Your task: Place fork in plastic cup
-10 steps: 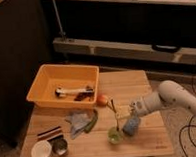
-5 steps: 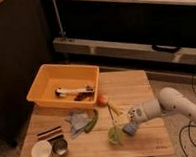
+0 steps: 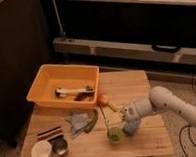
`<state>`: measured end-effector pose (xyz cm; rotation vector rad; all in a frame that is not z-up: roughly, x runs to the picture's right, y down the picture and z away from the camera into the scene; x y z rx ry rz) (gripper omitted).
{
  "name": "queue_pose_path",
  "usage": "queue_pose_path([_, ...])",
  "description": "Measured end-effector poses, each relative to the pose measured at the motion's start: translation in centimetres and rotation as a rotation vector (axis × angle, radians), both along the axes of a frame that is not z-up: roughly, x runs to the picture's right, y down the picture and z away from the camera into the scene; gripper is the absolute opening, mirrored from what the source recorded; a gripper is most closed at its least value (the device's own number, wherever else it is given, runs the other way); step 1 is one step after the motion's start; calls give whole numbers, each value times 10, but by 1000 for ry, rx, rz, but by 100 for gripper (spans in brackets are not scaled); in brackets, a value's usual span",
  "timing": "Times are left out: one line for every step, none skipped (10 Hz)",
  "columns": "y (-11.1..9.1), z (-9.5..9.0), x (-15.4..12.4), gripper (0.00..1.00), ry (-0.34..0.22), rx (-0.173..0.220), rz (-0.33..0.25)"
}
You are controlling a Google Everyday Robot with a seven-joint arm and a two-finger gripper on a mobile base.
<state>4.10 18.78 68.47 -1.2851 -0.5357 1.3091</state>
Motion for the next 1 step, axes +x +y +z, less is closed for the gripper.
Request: queue_pose_path([-3,1,-4,8,-21,6,2])
